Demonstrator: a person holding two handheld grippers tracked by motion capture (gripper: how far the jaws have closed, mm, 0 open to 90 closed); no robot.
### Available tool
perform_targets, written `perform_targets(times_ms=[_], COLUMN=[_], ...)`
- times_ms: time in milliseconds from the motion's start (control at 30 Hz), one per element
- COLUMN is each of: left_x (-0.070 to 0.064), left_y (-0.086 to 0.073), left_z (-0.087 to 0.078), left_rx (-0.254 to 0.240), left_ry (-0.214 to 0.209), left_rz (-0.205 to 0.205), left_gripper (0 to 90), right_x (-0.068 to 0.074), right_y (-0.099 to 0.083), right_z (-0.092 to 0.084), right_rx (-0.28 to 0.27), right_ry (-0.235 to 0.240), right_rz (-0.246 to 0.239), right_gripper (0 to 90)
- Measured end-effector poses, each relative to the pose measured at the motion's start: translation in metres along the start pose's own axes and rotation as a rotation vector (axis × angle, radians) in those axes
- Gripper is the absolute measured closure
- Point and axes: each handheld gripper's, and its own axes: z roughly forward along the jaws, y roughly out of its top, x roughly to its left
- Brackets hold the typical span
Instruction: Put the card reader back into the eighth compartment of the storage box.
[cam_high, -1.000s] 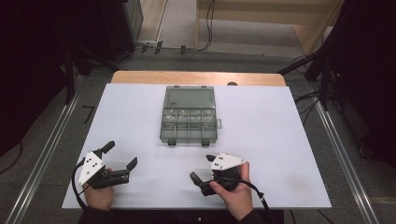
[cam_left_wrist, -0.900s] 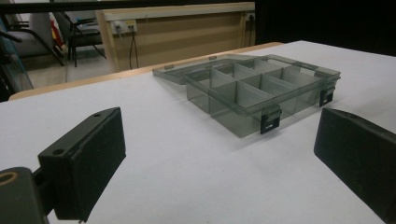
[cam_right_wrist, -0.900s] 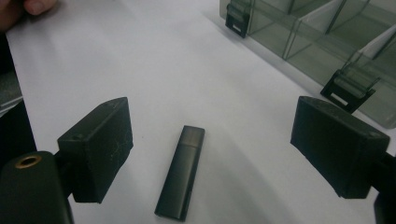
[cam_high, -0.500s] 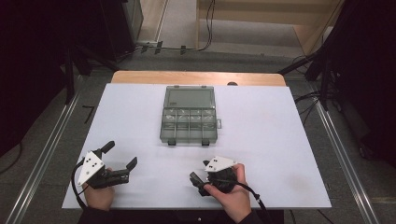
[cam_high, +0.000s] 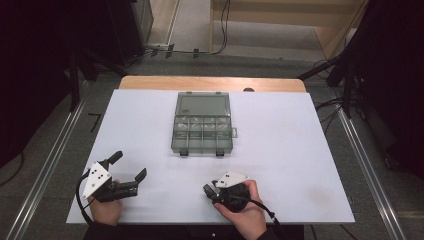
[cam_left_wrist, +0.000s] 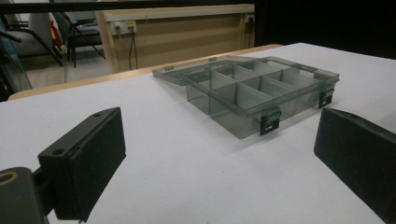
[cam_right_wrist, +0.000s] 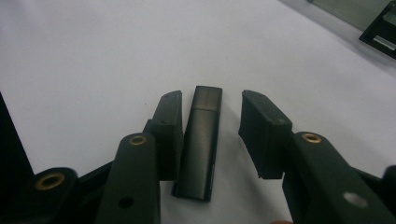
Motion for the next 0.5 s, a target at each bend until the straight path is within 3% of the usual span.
perform_targets(times_ms=[267,500], left_x=[-0.0001,-0.0004], left_y=[0.0,-0.0002], left_z=[0.0002,0.0], left_rx=[0.002,0.002], left_ry=[-0.001,0.002], left_rz=[0.002,0.007], left_gripper=[2.3,2.3], right_x=[0.0047,0.0032], right_y=[-0.0019,-0.0021], right_z=[-0.0004,-0.0006], right_rx=[0.021,0.017], right_ry=[-0.004,0.004], right_rz=[-0.049,-0.052], right_gripper=[70.4,71.3])
